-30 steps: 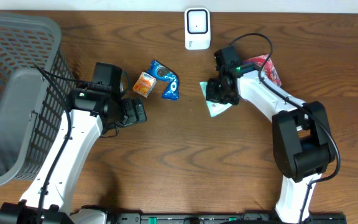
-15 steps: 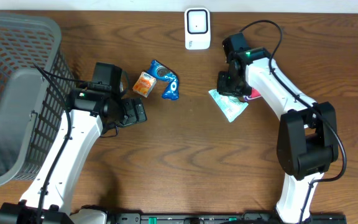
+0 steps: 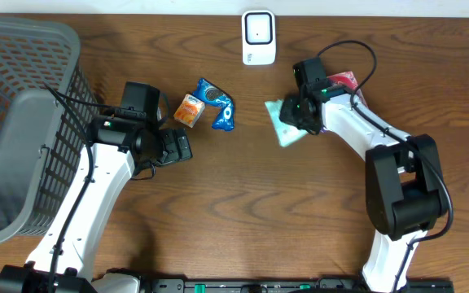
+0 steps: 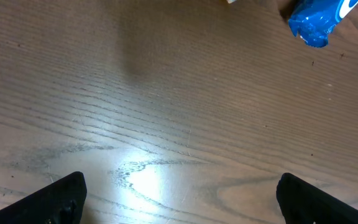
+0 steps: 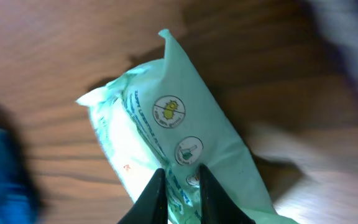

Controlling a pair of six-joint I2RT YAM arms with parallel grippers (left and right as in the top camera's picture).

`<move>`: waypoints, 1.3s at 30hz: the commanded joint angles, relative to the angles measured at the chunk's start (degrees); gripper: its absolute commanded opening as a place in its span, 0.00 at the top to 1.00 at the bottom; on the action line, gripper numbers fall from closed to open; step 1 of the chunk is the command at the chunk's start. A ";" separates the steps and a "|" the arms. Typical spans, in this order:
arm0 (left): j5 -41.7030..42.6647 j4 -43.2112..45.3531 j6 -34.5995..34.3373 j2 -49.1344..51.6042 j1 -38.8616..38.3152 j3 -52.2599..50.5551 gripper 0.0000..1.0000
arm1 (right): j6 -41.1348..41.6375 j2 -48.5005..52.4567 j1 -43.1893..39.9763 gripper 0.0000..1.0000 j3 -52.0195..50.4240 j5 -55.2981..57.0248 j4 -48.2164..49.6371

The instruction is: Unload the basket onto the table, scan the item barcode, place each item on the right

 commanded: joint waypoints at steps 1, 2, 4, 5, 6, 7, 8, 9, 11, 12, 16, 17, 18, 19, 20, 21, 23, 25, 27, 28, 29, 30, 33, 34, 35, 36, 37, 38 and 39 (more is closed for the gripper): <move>-0.35 -0.20 0.33 0.13 0.09 -0.44 0.02 | 13.07 1.57 0.57 0.86 -0.11 -8.87 4.70; -0.35 -0.20 0.33 0.13 0.09 -0.44 0.02 | 14.05 1.57 0.39 0.86 0.83 -8.76 5.03; -0.35 -0.20 0.33 0.13 0.09 -0.44 0.02 | 13.09 1.53 -0.11 0.86 2.51 -8.57 4.50; -0.35 -0.20 0.33 0.13 0.09 -0.44 0.02 | 11.65 1.51 -0.57 0.86 3.74 -8.57 3.19; -0.35 -0.20 0.35 0.13 0.09 -0.44 0.02 | 9.86 1.51 -0.96 0.86 4.98 -8.59 1.40; -0.35 -0.20 0.33 0.13 0.09 -0.44 0.02 | 7.65 1.51 -1.31 0.87 6.32 -8.59 -0.96; -0.35 -0.20 0.33 0.13 0.09 -0.44 0.02 | 5.81 1.51 -1.57 0.88 7.28 -8.57 -2.84; -0.35 -0.20 0.33 0.13 0.09 -0.44 0.02 | 2.60 1.51 -1.81 0.88 8.72 -8.57 -5.66; -0.35 -0.20 0.33 0.13 0.09 -0.44 0.02 | -3.15 1.51 -1.88 0.87 10.38 -8.55 -9.14; -0.35 -0.20 0.33 0.13 0.09 -0.44 0.02 | -4.85 1.51 -1.86 0.85 10.43 -8.57 -9.40; -0.35 -0.20 0.33 0.13 0.09 -0.44 0.02 | -12.02 1.79 -1.09 0.99 10.03 -6.49 -9.44; -0.35 -0.20 0.33 0.13 0.09 -0.44 0.02 | -12.00 1.79 -0.96 0.99 9.79 -6.05 -9.35; -0.35 -0.20 0.33 0.13 0.09 -0.44 0.02 | -11.98 1.84 -0.70 0.99 9.27 -5.73 -8.94; -0.35 -0.20 0.33 0.13 0.09 -0.44 0.02 | -11.98 1.88 -0.33 0.99 8.57 -5.27 -8.48; -0.35 -0.20 0.33 0.13 0.09 -0.44 0.02 | -11.96 1.88 -0.13 0.99 8.24 -4.74 -8.37; -0.35 -0.20 0.33 0.13 0.09 -0.44 0.02 | -11.96 1.97 0.26 0.99 7.63 -2.97 -8.26; -0.35 -0.20 0.33 0.13 0.09 -0.44 0.02 | -11.96 2.10 0.74 0.99 6.62 1.33 -8.31; -0.35 -0.20 0.33 0.13 0.09 -0.44 0.02 | -12.00 2.54 1.07 0.99 5.60 3.74 -8.20; -0.35 -0.20 0.33 0.13 0.09 -0.44 0.02 | -11.98 3.67 1.09 0.99 4.98 3.63 -8.09; -0.35 -0.20 0.33 0.13 0.09 -0.44 0.02 | -11.98 3.91 1.09 0.98 4.94 3.65 -8.28; -0.35 -0.20 0.33 0.13 0.09 -0.44 0.02 | -11.98 4.63 1.09 0.96 4.92 3.65 -8.55; -0.35 -0.20 0.33 0.13 0.09 -0.44 0.02 | -11.98 4.85 1.07 0.96 4.92 3.65 -8.85; -0.35 -0.20 0.33 0.13 0.09 -0.44 0.02 | -9.46 4.79 0.59 0.99 5.27 5.25 -13.14; -0.35 -0.20 0.33 0.13 0.09 -0.44 0.02 | -8.39 4.66 0.39 0.99 5.57 5.90 -14.40; -0.35 -0.20 0.33 0.13 0.09 -0.44 0.02 | -7.43 3.98 0.11 0.99 6.43 6.73 -17.09; -0.35 -0.20 0.33 0.13 0.09 -0.44 0.02 | -7.45 3.37 -0.09 0.96 6.91 6.69 -18.18; -0.35 -0.22 0.33 0.13 0.09 -0.44 0.02 | -7.45 3.02 -0.13 0.91 7.13 6.67 -18.60; -0.35 -0.20 0.33 0.13 0.09 -0.44 0.02 | -7.54 2.54 -0.22 0.76 7.45 6.62 -19.17; -0.35 -0.20 0.33 0.13 0.09 -0.44 0.02 | -7.72 1.81 -0.39 0.48 7.63 5.84 -19.39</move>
